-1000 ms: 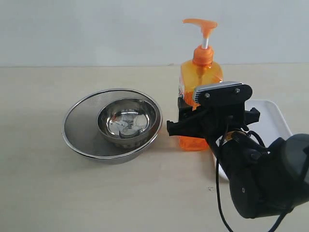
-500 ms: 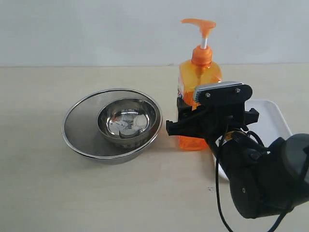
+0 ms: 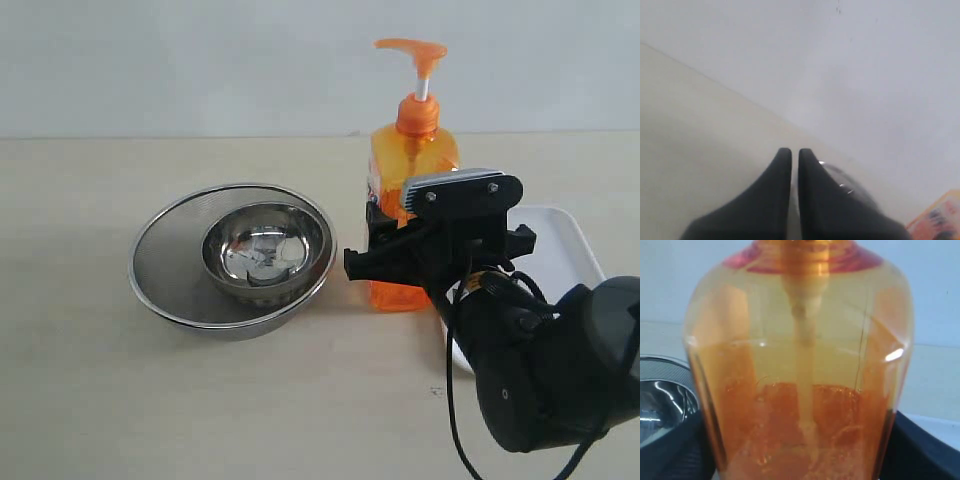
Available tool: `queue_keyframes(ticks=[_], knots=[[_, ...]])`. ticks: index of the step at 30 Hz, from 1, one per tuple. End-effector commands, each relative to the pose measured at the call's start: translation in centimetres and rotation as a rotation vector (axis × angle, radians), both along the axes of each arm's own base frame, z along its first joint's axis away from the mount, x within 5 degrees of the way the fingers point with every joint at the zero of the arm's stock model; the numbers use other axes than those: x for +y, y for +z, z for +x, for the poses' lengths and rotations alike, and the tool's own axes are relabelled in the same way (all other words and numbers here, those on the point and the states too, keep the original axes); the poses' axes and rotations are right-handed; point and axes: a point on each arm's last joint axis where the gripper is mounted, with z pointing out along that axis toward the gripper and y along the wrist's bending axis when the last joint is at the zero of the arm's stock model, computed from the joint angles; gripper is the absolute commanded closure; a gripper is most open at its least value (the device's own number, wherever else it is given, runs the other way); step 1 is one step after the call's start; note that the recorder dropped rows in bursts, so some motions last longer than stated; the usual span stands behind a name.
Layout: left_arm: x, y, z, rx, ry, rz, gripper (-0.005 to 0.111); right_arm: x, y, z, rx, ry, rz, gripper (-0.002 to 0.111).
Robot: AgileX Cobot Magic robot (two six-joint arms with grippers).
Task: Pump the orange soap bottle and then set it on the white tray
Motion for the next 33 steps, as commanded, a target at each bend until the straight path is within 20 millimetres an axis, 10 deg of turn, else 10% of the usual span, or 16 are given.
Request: queue_keyframes(ticks=[1, 15, 26, 33], knots=[[0.0, 0.7, 0.0, -0.058, 0.003, -0.363, 0.102, 0.2, -0.4, -0.1, 0.051, 0.019, 0.015, 0.092], [-1.3, 12.8, -1.4, -0.124, -0.144, 0.097, 0.102, 0.5, -0.4, -0.2, 0.052, 0.059, 0.011, 0.092], [-4.2, 20.8, 6.7, 0.143, -0.677, 0.745, 0.102, 0.5, -0.5, -0.2, 0.063, 0.061, 0.011, 0.092], [-4.6, 20.0, 12.4, 0.065, -0.985, 1.243, 0.102, 0.5, -0.6, -0.2, 0.071, 0.063, 0.008, 0.092]])
